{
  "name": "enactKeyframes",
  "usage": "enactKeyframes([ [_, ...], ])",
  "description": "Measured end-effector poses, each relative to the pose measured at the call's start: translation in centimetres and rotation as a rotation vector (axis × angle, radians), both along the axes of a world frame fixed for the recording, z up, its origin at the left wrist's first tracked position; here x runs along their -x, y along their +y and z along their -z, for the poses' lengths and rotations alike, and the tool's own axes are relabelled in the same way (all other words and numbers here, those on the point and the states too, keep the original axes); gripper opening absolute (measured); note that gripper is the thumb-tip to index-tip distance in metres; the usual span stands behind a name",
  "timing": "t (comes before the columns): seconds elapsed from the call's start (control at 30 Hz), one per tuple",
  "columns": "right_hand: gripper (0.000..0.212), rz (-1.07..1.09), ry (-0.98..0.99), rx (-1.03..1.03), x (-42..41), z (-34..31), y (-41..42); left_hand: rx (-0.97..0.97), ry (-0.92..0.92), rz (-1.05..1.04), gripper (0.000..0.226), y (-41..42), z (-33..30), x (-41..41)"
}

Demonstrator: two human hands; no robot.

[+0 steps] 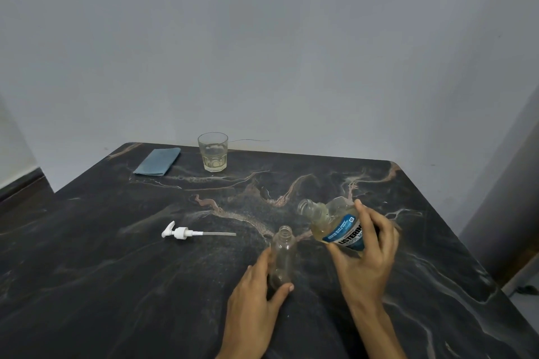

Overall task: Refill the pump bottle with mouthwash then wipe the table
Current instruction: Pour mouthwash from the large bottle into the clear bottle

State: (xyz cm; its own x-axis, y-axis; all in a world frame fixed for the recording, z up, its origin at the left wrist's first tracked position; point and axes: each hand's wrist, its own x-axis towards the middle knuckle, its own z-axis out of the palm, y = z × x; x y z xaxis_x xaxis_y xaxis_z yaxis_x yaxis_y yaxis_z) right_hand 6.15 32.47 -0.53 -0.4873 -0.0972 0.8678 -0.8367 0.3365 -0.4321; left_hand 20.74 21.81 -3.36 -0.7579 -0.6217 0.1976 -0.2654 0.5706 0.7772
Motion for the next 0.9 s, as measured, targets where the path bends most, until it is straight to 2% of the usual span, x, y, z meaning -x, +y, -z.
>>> enactKeyframes([
  [0.9, 0.091, -0.022, 0.103, -0.075, -0.27, -0.57, -0.16, -0.015, 0.01, 0.0, 0.068, 0.09, -0.31, -0.06],
])
